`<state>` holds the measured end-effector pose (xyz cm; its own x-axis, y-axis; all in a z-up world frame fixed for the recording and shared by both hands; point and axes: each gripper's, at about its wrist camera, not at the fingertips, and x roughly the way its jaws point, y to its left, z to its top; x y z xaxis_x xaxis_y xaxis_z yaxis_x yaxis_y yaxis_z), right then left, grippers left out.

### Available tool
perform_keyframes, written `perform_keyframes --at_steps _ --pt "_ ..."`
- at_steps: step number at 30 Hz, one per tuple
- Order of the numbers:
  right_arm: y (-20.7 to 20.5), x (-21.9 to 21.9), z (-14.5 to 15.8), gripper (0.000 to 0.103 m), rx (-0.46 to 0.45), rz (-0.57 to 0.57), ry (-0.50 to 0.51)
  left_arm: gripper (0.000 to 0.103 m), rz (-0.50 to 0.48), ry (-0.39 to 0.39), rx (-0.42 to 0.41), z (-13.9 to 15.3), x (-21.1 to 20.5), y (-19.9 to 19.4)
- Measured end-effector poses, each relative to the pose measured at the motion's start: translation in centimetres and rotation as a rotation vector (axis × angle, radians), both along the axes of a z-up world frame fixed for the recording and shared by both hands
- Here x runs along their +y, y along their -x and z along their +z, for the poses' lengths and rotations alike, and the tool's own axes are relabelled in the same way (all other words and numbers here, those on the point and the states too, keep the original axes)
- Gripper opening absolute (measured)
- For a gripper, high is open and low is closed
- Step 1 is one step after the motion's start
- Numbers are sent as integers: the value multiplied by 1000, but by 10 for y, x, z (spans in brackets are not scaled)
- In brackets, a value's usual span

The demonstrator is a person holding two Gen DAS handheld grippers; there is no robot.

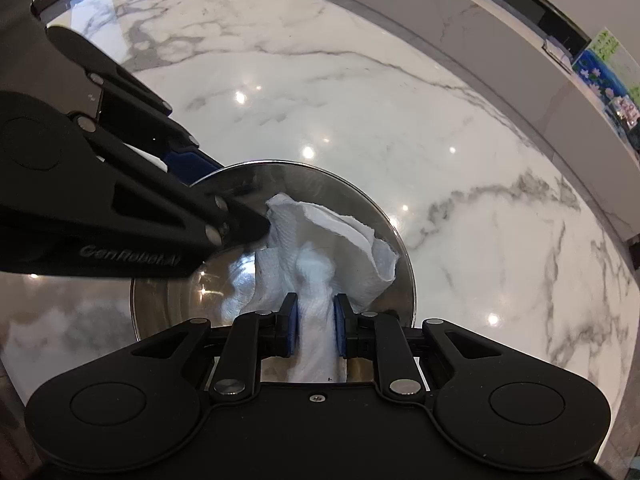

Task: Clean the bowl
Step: 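Keep wiping the bowl interior with the right gripper while the left gripper steadies the rim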

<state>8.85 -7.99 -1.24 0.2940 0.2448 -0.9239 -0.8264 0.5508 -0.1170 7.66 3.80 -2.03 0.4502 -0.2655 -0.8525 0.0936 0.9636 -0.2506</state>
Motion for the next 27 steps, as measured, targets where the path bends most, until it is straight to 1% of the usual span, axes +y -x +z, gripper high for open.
perform_keyframes --at_steps 3,5,9,11,13,16,24,27 --pt "-4 -3 0 15 17 -13 -20 29 -6 -1 26 -3 -1 0" --pt "-7 -5 0 15 25 -28 -29 29 -18 -17 28 -4 -4 2" --pt "-12 -9 0 15 21 -54 -28 29 -38 -23 32 -4 -7 4" --pt "-12 -10 0 15 22 -60 -31 27 -52 -33 29 -4 -9 5" --pt "-12 -9 -1 15 19 -61 -31 21 -67 -41 26 -5 -12 6" --pt "-13 -9 -2 15 15 -63 -34 21 -93 -68 13 -4 -17 7" --pt "-18 -13 -2 15 35 -77 -90 21 -110 -82 0 -5 -19 7" --pt "-21 -14 -3 16 48 -88 -132 21 -121 -99 -6 -5 -21 7"
